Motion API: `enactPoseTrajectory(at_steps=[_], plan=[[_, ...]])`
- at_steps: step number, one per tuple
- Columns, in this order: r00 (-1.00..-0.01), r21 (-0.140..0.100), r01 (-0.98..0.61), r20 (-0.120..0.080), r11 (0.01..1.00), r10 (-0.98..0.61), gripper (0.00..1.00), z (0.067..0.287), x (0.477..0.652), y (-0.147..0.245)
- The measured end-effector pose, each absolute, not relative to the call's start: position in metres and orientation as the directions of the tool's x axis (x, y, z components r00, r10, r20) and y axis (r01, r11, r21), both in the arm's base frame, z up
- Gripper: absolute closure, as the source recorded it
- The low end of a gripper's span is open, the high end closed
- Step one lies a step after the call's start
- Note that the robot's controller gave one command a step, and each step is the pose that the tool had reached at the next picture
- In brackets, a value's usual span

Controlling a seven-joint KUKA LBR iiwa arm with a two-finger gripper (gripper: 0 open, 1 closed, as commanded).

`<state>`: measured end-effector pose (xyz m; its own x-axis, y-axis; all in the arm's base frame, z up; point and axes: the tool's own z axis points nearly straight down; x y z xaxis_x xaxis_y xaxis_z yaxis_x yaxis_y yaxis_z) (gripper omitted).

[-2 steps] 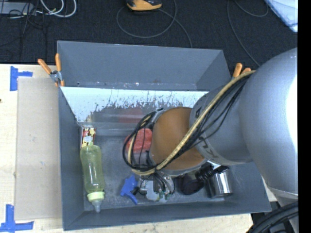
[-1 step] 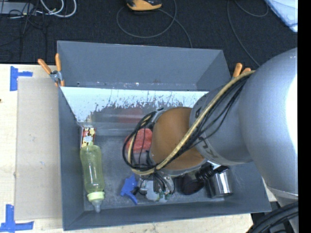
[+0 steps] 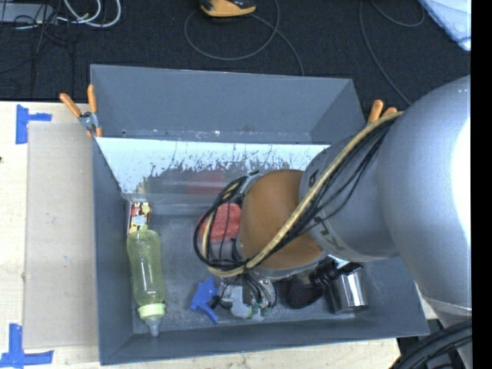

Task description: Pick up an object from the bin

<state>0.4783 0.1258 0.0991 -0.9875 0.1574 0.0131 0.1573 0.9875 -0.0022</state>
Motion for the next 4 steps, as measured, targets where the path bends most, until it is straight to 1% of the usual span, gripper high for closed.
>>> enactPoseTrajectory(at_steps=[4], plan=[[-0.987,-0.002,0.16,0.013,0.987,0.16,1.0,0.0991,0.4783,0.1257]])
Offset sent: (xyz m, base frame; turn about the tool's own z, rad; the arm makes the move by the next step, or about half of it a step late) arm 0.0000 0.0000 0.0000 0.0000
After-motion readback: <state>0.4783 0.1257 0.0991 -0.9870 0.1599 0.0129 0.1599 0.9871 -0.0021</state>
